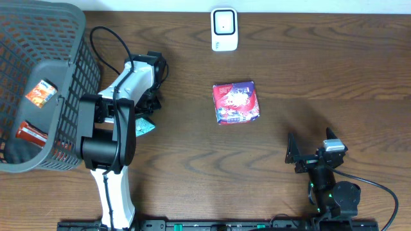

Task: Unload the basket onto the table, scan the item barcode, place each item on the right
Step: 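Move the green pack's barcode toward the scanner with the left gripper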

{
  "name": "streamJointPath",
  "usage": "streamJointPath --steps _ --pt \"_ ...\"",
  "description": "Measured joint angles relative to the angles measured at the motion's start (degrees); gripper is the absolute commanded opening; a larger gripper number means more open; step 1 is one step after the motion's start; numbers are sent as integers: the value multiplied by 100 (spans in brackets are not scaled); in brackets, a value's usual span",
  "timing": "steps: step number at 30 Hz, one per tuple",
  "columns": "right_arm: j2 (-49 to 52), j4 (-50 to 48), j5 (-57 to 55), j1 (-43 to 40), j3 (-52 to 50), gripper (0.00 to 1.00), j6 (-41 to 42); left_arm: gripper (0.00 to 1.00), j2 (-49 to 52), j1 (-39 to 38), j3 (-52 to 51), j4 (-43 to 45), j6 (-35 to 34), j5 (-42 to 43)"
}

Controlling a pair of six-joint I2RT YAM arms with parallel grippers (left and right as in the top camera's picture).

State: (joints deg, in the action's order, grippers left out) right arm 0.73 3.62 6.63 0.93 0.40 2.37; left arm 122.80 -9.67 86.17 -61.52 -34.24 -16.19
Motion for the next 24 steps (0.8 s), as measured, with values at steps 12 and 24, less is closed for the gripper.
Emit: streamJointPath --steps 12,24 --pt "0 0 0 0 0 99 0 7 -1139 -501 177 553 728 1283" --pt "0 0 0 0 0 99 0 7 -1224 -2304 7 308 588 2072"
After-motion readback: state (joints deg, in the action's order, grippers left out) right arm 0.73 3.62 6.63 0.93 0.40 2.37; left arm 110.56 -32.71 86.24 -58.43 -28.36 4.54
